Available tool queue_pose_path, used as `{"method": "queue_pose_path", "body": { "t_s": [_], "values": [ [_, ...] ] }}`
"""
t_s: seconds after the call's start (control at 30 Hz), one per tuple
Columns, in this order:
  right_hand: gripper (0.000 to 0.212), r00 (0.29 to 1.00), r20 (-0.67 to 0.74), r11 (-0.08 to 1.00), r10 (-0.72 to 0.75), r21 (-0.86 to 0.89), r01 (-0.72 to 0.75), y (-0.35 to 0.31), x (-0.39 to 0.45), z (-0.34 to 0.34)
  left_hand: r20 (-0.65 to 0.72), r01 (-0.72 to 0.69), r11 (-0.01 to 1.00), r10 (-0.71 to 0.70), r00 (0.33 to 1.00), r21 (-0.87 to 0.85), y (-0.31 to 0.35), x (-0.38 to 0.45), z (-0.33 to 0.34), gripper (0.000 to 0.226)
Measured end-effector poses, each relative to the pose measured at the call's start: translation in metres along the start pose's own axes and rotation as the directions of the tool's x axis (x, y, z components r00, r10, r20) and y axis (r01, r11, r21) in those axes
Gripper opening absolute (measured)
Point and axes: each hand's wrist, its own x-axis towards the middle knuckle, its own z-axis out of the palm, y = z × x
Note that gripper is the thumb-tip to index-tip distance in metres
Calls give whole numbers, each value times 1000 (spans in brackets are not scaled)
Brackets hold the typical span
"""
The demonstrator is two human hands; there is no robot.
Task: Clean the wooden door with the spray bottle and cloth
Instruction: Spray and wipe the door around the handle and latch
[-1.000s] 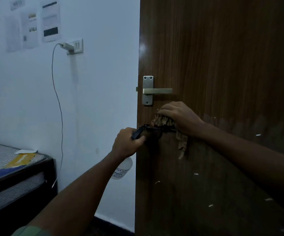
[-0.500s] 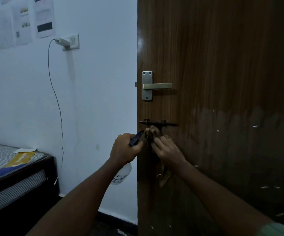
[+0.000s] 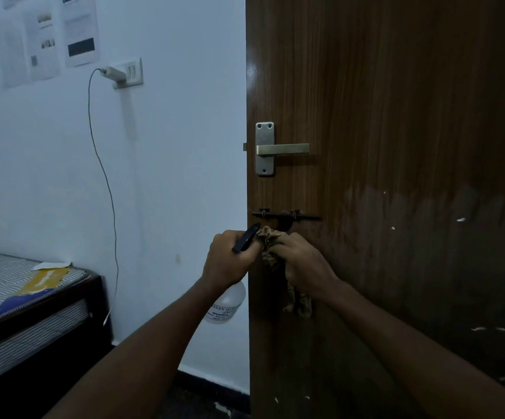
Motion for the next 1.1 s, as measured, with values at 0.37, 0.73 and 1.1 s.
{"method": "queue_pose_path", "body": {
  "t_s": [0.37, 0.73, 1.1],
  "values": [
    [30, 859, 259, 734, 441, 446, -512, -3, 40, -69, -48, 51, 999, -50, 998, 17, -5, 4, -6, 47],
    [42, 847, 182, 699, 500, 493, -518, -13, 38, -71, -41, 101, 995, -101, 994, 10, -7, -2, -10, 42],
    [32, 889, -458, 986, -5, -149, -71, -6, 33, -20, 91, 156, 975, -172, 981, 157, -26, -14, -10, 56]
  ]
}}
